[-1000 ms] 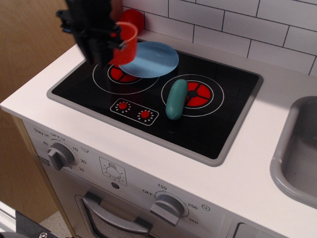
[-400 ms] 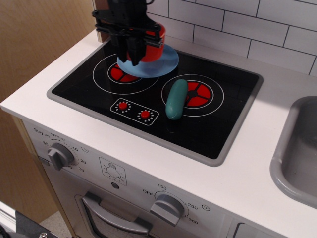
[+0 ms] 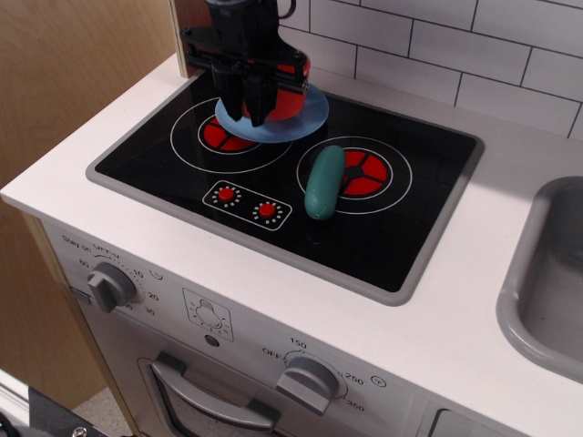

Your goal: Put cup on plate

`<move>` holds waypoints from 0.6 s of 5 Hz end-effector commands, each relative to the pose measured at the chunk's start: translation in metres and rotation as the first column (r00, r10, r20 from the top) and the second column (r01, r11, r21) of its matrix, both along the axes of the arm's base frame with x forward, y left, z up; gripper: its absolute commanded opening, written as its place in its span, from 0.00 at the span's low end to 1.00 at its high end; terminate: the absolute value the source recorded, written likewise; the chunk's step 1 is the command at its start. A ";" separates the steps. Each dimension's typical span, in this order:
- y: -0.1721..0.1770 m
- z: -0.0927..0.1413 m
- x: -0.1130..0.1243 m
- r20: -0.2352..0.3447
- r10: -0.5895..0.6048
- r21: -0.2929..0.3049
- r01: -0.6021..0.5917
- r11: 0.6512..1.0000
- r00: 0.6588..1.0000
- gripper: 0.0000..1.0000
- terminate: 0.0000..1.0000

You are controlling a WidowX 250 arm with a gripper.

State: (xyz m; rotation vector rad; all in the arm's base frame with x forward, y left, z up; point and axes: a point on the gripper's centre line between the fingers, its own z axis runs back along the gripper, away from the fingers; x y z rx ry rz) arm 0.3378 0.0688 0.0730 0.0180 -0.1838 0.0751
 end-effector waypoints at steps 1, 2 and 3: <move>0.007 0.029 0.007 0.072 -0.030 0.028 0.028 0.999 0.997 1.00 0.00; 0.008 0.038 -0.001 0.071 -0.025 0.008 0.025 1.000 0.997 1.00 0.00; 0.008 0.043 -0.014 0.070 -0.049 0.012 0.048 0.999 0.996 1.00 0.00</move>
